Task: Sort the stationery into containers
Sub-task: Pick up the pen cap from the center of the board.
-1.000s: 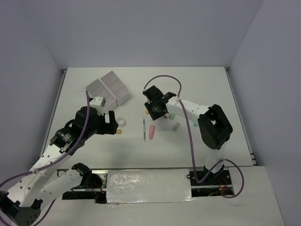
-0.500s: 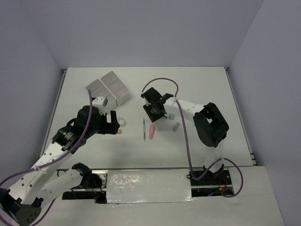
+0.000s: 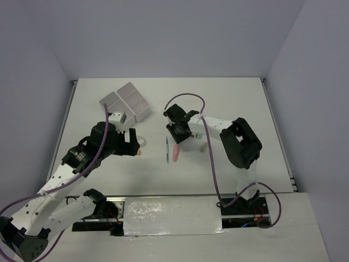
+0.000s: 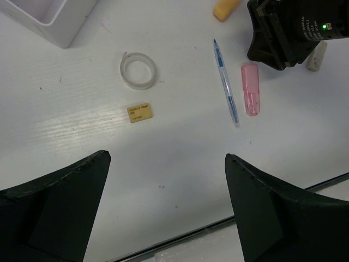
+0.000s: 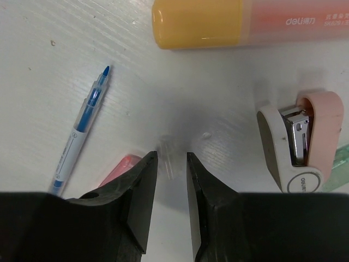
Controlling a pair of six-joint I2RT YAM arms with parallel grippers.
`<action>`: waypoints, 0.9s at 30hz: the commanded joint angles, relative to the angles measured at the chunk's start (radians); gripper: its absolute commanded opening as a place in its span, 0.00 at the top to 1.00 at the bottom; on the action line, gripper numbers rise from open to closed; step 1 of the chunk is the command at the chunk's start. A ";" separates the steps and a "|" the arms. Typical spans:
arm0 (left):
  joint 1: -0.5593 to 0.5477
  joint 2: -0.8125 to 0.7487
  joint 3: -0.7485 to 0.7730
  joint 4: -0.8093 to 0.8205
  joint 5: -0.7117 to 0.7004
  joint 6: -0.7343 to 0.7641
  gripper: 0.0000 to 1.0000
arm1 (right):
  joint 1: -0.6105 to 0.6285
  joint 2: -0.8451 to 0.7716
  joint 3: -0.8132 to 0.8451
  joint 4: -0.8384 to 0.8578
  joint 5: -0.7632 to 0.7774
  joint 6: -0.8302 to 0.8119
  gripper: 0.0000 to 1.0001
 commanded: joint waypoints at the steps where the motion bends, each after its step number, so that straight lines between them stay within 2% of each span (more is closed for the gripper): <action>1: 0.000 -0.003 0.010 0.031 0.016 0.027 0.01 | 0.006 0.019 -0.015 0.031 0.008 -0.004 0.65; 10: -0.002 -0.003 0.008 0.032 0.021 0.029 0.01 | 0.006 0.020 -0.033 0.037 0.019 0.013 0.67; 15: 0.000 0.019 0.016 0.020 -0.001 0.019 0.01 | 0.006 0.014 -0.052 0.044 0.025 0.027 0.77; 16: 0.000 0.025 0.022 0.017 -0.004 0.016 0.01 | 0.006 0.011 -0.056 0.046 0.028 0.032 0.86; 17: 0.000 0.037 0.027 0.014 -0.005 0.013 0.01 | 0.007 0.005 -0.058 0.046 0.032 0.035 1.00; 20: -0.002 0.069 0.039 0.009 -0.007 -0.020 0.01 | 0.000 -0.033 -0.067 0.051 0.055 0.061 0.99; 24: -0.022 0.149 0.014 0.087 0.071 -0.105 0.01 | -0.012 -0.121 -0.062 0.040 0.075 0.105 0.99; 27: -0.115 0.258 0.043 0.132 -0.004 -0.204 0.01 | -0.017 -0.256 -0.087 0.038 0.104 0.165 1.00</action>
